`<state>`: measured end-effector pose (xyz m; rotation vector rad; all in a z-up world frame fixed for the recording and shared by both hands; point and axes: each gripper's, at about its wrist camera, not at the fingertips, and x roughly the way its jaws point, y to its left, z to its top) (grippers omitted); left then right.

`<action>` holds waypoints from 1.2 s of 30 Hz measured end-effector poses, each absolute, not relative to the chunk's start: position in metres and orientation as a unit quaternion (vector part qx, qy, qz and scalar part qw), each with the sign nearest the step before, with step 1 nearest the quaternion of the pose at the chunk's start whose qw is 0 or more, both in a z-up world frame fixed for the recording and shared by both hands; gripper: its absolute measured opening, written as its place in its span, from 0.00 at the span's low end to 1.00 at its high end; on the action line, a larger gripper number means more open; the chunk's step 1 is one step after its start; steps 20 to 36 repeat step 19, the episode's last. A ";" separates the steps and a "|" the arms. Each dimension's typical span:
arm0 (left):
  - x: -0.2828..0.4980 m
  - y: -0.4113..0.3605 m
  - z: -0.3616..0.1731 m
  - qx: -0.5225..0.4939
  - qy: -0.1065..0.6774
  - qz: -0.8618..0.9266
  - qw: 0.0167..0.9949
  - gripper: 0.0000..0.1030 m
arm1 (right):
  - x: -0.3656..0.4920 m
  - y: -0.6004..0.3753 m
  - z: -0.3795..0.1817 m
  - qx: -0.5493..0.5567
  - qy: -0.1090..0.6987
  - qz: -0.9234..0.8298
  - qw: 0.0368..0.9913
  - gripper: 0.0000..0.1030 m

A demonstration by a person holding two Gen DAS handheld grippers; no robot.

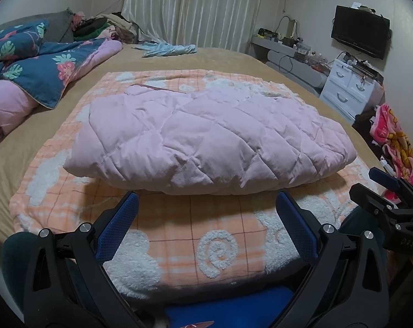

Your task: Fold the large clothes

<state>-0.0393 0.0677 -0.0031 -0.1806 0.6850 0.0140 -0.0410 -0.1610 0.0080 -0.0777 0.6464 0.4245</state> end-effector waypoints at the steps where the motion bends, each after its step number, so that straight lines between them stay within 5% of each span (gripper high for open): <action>1: -0.039 0.069 -0.003 -0.087 0.337 0.008 0.937 0.91 | -0.041 -0.163 0.008 -0.039 0.315 0.203 0.927 0.96; 12: -0.033 0.105 -0.006 -0.122 0.336 0.032 0.933 0.91 | -0.032 -0.226 0.021 0.006 0.297 0.121 0.947 0.96; 19: 0.010 0.279 -0.010 -0.187 0.353 0.216 0.891 0.91 | 0.002 -0.403 -0.003 0.049 0.294 -0.127 0.946 0.96; 36: 0.010 0.279 -0.010 -0.187 0.353 0.216 0.891 0.91 | 0.002 -0.403 -0.003 0.049 0.294 -0.127 0.946 0.96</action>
